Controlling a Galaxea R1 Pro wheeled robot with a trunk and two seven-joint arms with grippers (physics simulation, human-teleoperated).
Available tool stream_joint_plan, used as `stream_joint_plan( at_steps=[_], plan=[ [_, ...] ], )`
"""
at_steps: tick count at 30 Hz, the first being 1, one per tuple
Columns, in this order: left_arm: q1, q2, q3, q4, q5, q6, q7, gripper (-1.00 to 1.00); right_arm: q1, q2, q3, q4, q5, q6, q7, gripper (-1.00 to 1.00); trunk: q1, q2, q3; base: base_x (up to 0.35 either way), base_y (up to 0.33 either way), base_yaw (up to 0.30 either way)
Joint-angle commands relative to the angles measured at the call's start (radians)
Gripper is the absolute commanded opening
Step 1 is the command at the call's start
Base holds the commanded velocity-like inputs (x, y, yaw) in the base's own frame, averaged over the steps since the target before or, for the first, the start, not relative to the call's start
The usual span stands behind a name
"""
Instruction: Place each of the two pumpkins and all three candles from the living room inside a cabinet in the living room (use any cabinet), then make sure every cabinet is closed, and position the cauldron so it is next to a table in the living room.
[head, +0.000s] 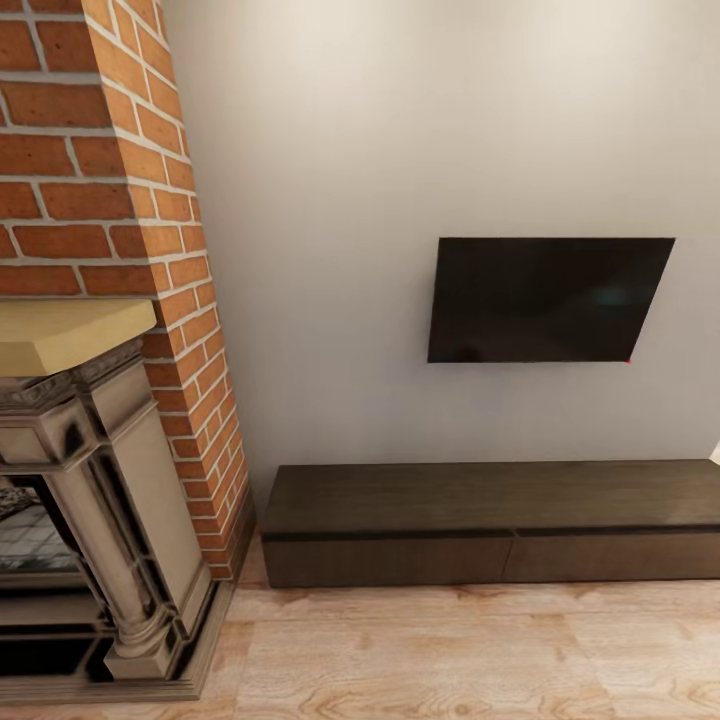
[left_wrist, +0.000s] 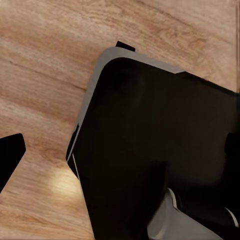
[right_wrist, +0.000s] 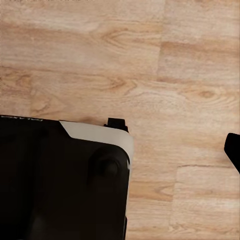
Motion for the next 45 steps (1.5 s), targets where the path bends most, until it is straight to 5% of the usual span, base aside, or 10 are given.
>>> stream_joint_plan(
  at_steps=[1,8,10,15,22,26,27,32,45],
  plan=[
    [0.0,-0.001,0.005,-0.018,0.001,0.003,-0.002,1.0,0.0,0.0,-0.002,-0.002,0.01,0.005,-0.001,1.0,0.0,-0.001,-0.001,0.0,0.0,0.0],
    [0.0,0.0,0.002,-0.129,-0.003,0.023,-0.003,1.0,0.0,0.0,-0.003,-0.017,0.007,0.003,0.003,1.0,0.027,-0.05,-0.023,0.0,0.0,0.0],
    [0.0,0.0,0.002,-0.237,-0.003,0.138,-0.002,1.0,0.0,-0.001,-0.003,-0.025,-0.002,0.006,0.002,1.0,0.035,-0.064,-0.029,0.0,0.0,0.0],
    [0.0,-0.002,0.002,-0.411,-0.004,0.299,0.0,1.0,-0.007,-0.002,-0.003,-0.048,-0.05,0.023,-0.001,1.0,0.054,-0.099,-0.045,0.0,0.0,0.0],
    [-0.006,-0.011,0.001,-0.553,-0.004,0.411,0.005,1.0,-0.061,-0.002,-0.003,-0.056,-0.122,0.128,0.005,1.0,0.081,-0.148,-0.067,0.0,0.0,0.0],
    [-0.035,-0.029,0.0,-0.608,-0.005,0.471,0.026,1.0,-0.106,-0.001,-0.003,-0.057,-0.177,0.19,0.006,1.0,0.096,-0.176,-0.079,0.0,0.0,0.0],
    [-0.08,-0.058,-0.003,-0.65,-0.005,0.525,0.059,1.0,-0.159,-0.001,-0.002,-0.058,-0.26,0.22,0.009,1.0,0.1,-0.183,-0.083,0.0,0.0,0.0],
    [-0.137,-0.093,-0.004,-0.695,-0.005,0.585,0.085,1.0,-0.216,0.0,-0.001,-0.058,-0.353,0.229,0.01,1.0,0.119,-0.218,-0.098,0.0,0.0,0.0],
    [-0.199,-0.149,-0.028,-0.919,-0.004,0.784,0.094,1.0,-0.364,0.0,-0.001,-0.056,-0.521,0.234,0.01,1.0,0.169,-0.309,-0.139,0.0,0.0,0.0]
  ],
)
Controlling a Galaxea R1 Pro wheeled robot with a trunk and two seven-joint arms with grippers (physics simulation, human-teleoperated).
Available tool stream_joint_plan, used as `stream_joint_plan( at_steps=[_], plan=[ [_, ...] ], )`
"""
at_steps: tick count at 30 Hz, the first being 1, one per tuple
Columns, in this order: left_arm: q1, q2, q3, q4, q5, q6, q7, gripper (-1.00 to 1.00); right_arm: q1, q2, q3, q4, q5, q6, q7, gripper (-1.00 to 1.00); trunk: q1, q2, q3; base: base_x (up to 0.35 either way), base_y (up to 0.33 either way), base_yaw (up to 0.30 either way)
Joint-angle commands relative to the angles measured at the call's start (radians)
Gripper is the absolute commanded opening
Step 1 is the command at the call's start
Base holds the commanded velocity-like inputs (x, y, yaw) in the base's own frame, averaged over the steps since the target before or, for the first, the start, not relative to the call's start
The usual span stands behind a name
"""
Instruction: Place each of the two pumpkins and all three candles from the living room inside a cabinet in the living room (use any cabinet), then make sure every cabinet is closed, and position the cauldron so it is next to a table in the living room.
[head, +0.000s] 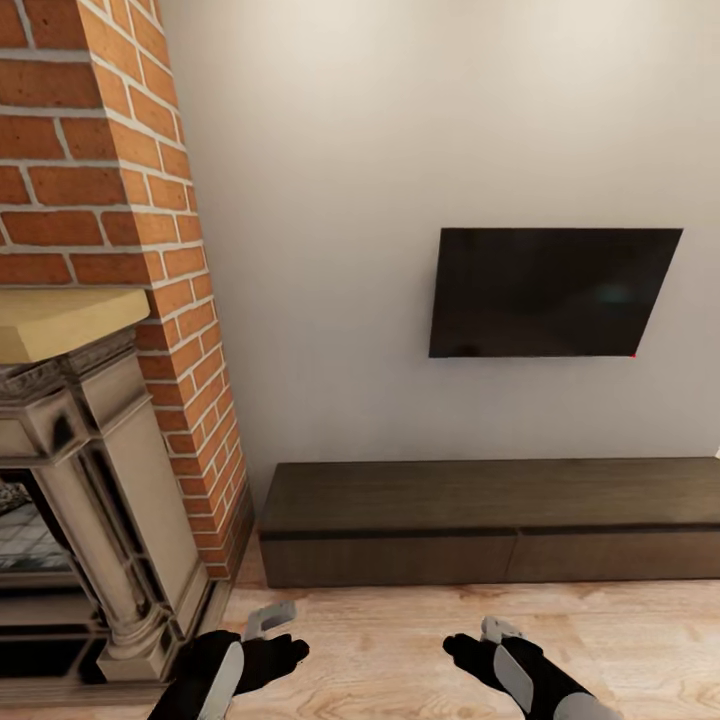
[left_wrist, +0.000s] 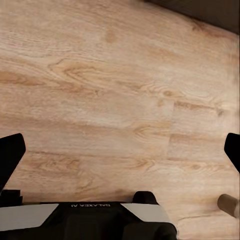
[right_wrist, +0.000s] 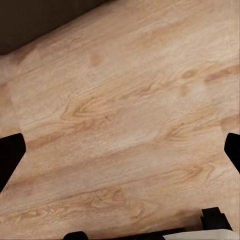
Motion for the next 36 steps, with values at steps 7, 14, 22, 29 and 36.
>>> stream_joint_plan(
  at_steps=[7,14,22,29,36],
  plan=[
    [-0.028,-0.007,-0.014,-0.158,0.012,0.111,0.008,1.0,-0.054,0.0,-0.002,-0.001,-0.113,0.014,0.0,1.0,0.027,-0.051,-0.024,0.0,0.0,0.0],
    [-0.034,-0.025,-0.016,-0.281,0.014,0.168,0.007,1.0,-0.084,-0.001,-0.002,-0.002,-0.266,0.017,0.0,1.0,0.054,-0.1,-0.046,0.0,0.0,0.0],
    [-0.05,-0.029,-0.017,-0.326,0.016,0.185,0.007,1.0,-0.092,-0.003,-0.002,-0.021,-0.36,0.018,0.003,1.0,0.085,-0.156,-0.071,0.0,0.0,0.0],
    [-0.107,-0.03,-0.016,-0.334,0.049,0.187,0.007,1.0,-0.094,-0.043,-0.003,-0.098,-0.524,0.021,0.004,1.0,0.112,-0.205,-0.093,0.0,0.0,0.0],
    [-0.12,-0.03,-0.015,-0.341,0.115,0.187,0.007,1.0,-0.094,-0.063,0.0,-0.109,-0.682,0.018,0.021,1.0,0.138,-0.254,-0.115,0.0,0.0,0.0]
  ],
)
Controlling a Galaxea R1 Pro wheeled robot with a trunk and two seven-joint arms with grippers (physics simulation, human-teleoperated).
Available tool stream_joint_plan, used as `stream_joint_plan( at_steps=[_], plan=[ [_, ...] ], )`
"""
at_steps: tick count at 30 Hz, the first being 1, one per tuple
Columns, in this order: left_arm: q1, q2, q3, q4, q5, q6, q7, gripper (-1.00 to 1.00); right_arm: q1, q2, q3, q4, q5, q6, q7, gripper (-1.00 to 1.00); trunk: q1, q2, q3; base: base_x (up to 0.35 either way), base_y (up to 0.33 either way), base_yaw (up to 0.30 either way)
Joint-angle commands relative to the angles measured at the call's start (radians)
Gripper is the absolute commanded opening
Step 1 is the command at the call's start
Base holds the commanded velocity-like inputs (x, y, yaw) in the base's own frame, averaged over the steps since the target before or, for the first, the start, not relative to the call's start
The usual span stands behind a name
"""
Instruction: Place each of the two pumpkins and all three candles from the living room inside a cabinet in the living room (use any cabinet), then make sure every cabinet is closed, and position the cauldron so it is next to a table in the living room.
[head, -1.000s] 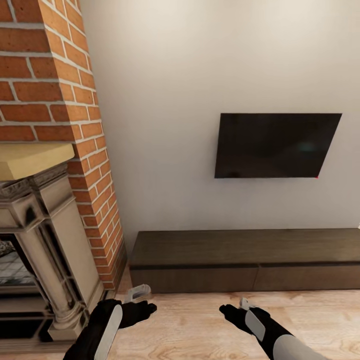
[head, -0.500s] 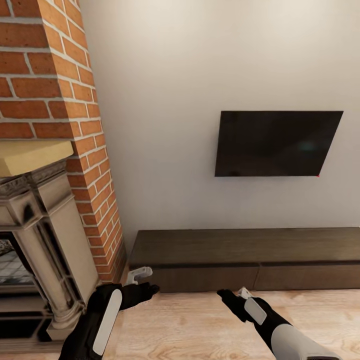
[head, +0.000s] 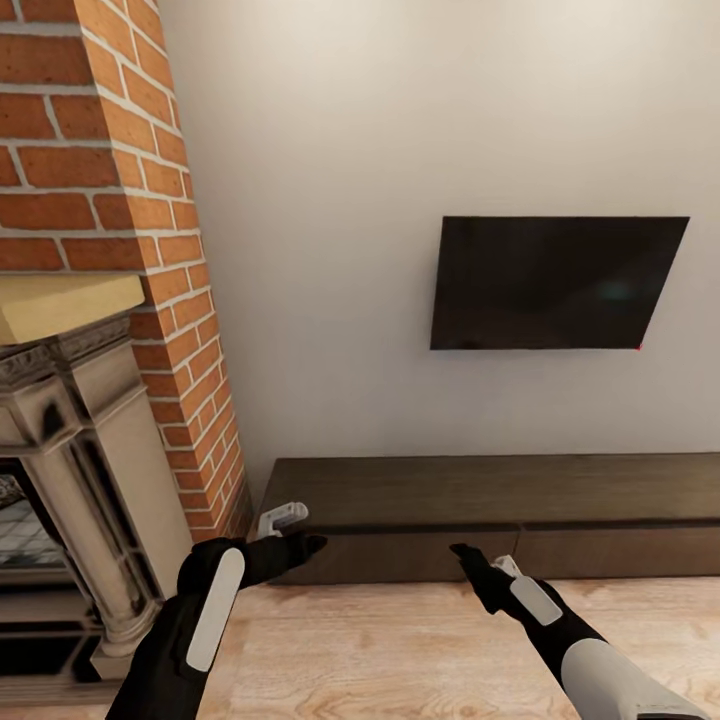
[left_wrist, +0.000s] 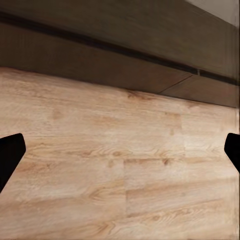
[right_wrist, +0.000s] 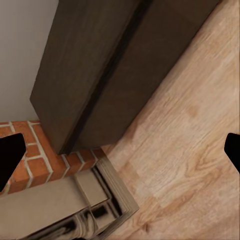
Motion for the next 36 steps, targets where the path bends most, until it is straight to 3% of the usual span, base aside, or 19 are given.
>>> stream_joint_plan(
  at_steps=[1,7,9,10,18,22,26,30,36],
  plan=[
    [-0.001,-0.001,0.001,-0.002,0.017,0.004,0.008,1.0,-0.001,-0.001,0.001,-0.001,-0.012,0.003,0.011,1.0,0.004,-0.008,-0.005,0.0,0.0,0.0],
    [-0.002,-0.008,-0.005,-0.003,0.054,0.004,0.008,1.0,-0.001,-0.001,0.001,-0.001,-0.034,-0.003,0.034,1.0,0.027,-0.05,-0.023,0.0,0.0,0.0],
    [-0.002,-0.01,-0.018,-0.003,0.062,0.004,0.008,1.0,-0.001,-0.001,-0.001,-0.002,-0.038,-0.005,0.037,1.0,0.035,-0.064,-0.03,0.0,0.0,0.0],
    [-0.002,-0.011,-0.043,-0.002,0.07,0.004,0.009,1.0,-0.001,-0.001,-0.001,-0.003,-0.04,-0.007,0.042,1.0,0.039,-0.071,-0.033,0.0,0.0,0.0],
    [-0.002,-0.011,-0.056,0.003,0.073,0.002,0.01,1.0,-0.001,0.0,-0.001,-0.003,-0.043,-0.013,0.045,1.0,0.069,-0.127,-0.058,0.0,0.0,0.0],
    [-0.002,-0.011,-0.056,0.003,0.074,0.002,0.011,1.0,-0.001,0.002,-0.001,-0.002,-0.045,-0.052,0.042,1.0,0.085,-0.155,-0.07,0.0,0.0,0.0],
    [-0.002,-0.011,-0.057,0.004,0.077,0.001,0.011,1.0,-0.001,0.018,0.001,-0.002,-0.044,-0.14,0.046,1.0,0.1,-0.183,-0.083,0.0,0.0,0.0],
    [-0.002,-0.011,-0.057,0.003,0.122,0.0,0.01,1.0,-0.001,0.032,0.001,-0.001,-0.043,-0.198,0.05,1.0,0.115,-0.211,-0.095,0.0,0.0,0.0],
    [-0.002,-0.01,-0.057,0.003,0.175,-0.002,0.012,1.0,-0.001,0.034,-0.001,-0.001,-0.043,-0.206,0.068,1.0,0.138,-0.253,-0.114,0.0,0.0,0.0]
  ],
)
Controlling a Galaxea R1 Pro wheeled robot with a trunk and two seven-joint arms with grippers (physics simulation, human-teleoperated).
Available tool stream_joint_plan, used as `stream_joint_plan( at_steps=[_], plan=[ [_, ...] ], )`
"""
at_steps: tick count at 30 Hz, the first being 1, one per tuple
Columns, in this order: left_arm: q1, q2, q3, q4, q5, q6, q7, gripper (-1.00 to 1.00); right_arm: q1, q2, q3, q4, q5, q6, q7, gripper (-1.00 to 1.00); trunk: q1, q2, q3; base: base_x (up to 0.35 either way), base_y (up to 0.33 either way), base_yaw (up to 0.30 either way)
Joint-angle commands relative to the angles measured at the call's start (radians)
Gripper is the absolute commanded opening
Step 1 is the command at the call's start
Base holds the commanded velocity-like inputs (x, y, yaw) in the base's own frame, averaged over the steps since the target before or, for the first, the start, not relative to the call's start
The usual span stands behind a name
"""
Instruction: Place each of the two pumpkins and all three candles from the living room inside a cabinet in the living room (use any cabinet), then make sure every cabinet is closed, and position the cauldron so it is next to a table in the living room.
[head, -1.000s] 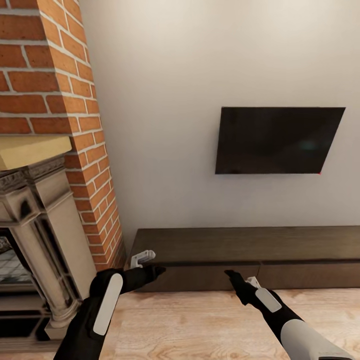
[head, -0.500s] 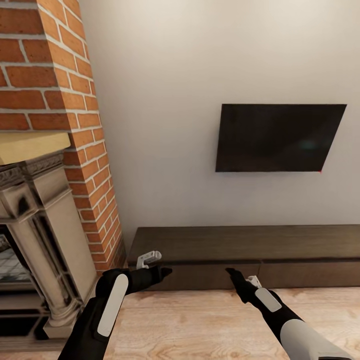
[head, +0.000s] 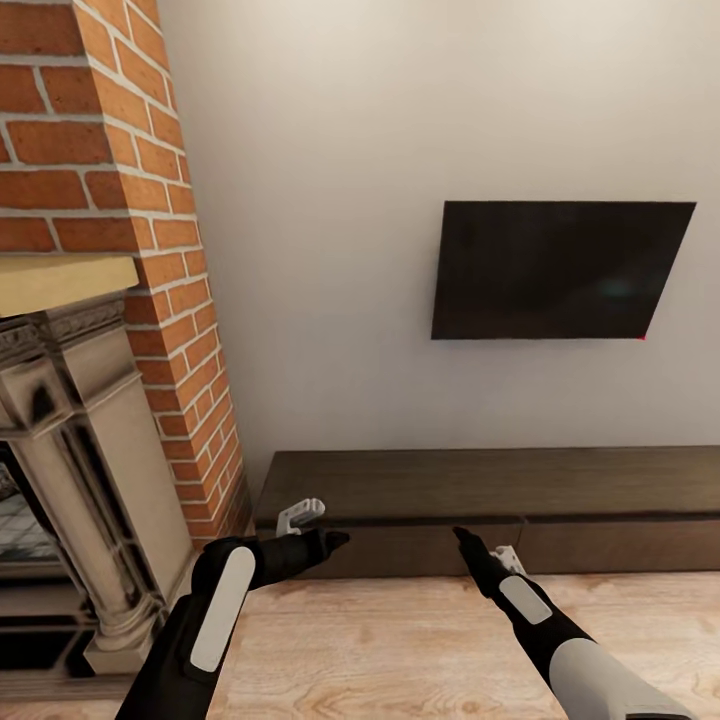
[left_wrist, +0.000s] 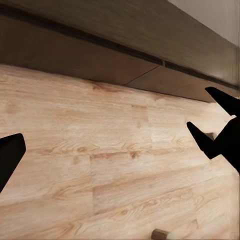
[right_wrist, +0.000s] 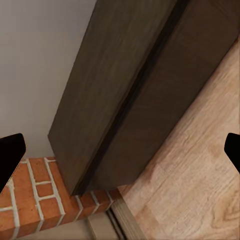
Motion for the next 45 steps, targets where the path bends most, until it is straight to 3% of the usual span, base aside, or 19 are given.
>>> stream_joint_plan(
  at_steps=[1,3,6,15,21,27,45],
  plan=[
    [-0.001,0.0,0.0,-0.001,0.012,0.003,0.008,1.0,-0.001,0.0,-0.001,0.0,-0.007,0.004,0.009,1.0,0.004,-0.008,-0.004,0.0,0.0,0.0],
    [-0.002,0.001,0.0,-0.002,0.016,0.004,0.008,1.0,-0.001,0.0,-0.001,0.0,-0.007,0.004,0.028,1.0,0.012,-0.022,-0.011,0.0,0.0,0.0],
    [-0.02,0.001,0.002,-0.002,0.028,0.005,0.006,1.0,0.0,0.001,0.001,0.001,-0.007,0.003,0.137,1.0,0.023,-0.043,-0.02,0.0,0.0,0.0],
    [-0.033,0.001,0.002,-0.004,0.1,0.005,0.006,1.0,0.002,-0.001,0.0,0.002,-0.007,0.018,0.202,1.0,0.058,-0.106,-0.048,0.0,0.0,0.0],
    [-0.035,-0.001,0.001,-0.004,0.126,0.004,0.008,1.0,0.002,-0.004,0.0,0.002,-0.003,0.125,0.293,1.0,0.081,-0.148,-0.067,0.0,0.0,0.0],
    [-0.071,-0.003,0.001,0.017,0.13,0.003,0.01,1.0,0.002,-0.011,0.002,0.002,0.001,0.187,0.321,1.0,0.104,-0.19,-0.086,0.0,0.0,0.0],
    [-0.091,0.005,0.007,0.047,0.143,0.008,0.003,1.0,0.002,-0.019,0.001,0.002,-0.007,0.19,0.326,1.0,0.173,-0.316,-0.142,0.0,0.0,0.0]
  ],
)
